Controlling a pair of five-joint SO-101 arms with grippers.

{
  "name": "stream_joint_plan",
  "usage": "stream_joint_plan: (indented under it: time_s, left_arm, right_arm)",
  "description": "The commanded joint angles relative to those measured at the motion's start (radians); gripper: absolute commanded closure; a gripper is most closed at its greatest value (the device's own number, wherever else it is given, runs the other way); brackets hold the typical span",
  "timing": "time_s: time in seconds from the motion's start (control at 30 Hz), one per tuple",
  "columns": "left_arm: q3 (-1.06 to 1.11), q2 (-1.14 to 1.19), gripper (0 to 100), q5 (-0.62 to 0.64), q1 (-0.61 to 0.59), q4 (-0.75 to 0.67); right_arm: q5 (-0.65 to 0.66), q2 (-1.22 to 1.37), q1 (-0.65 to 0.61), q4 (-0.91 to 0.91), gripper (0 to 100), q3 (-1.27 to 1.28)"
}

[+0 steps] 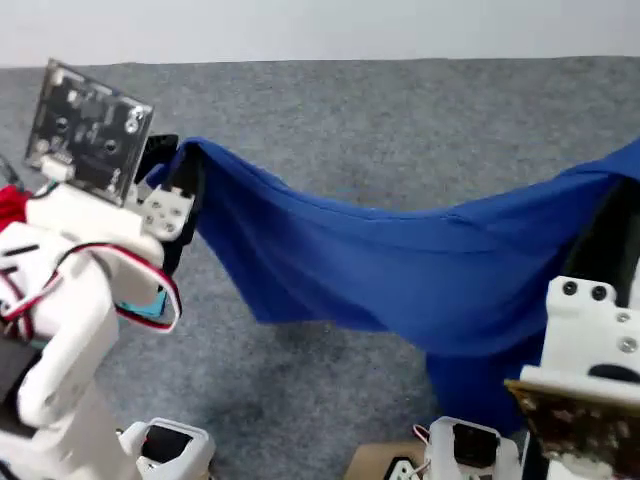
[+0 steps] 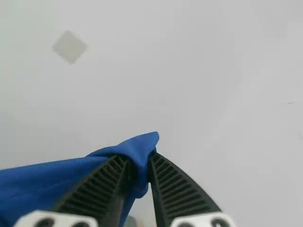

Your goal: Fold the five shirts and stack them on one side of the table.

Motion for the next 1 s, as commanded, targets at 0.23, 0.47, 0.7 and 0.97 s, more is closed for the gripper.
stream_joint_plan:
  time_s: [0.23, 0.47, 0.7, 0.97]
  left_arm:
    - [-0.031, -0.196, 95, -0.129, 0.008, 0.012]
    - [-0.028, -0.287, 95, -0.129, 0.006, 0.012]
    - [-0.033, -0.313, 95, -0.132, 0.006, 0.006]
    - [0.067, -0.298, 95, -0.221, 0.006, 0.009]
  right_arm:
    - [0.012, -0.004, 0.090, -0.094, 98.8, -0.094]
    - [0.012, -0.004, 0.130, -0.091, 98.8, -0.146]
    - [0.015, -0.004, 0.133, -0.091, 98.8, -0.169]
    - [0.028, 0.036, 0.128, -0.025, 98.8, -0.083]
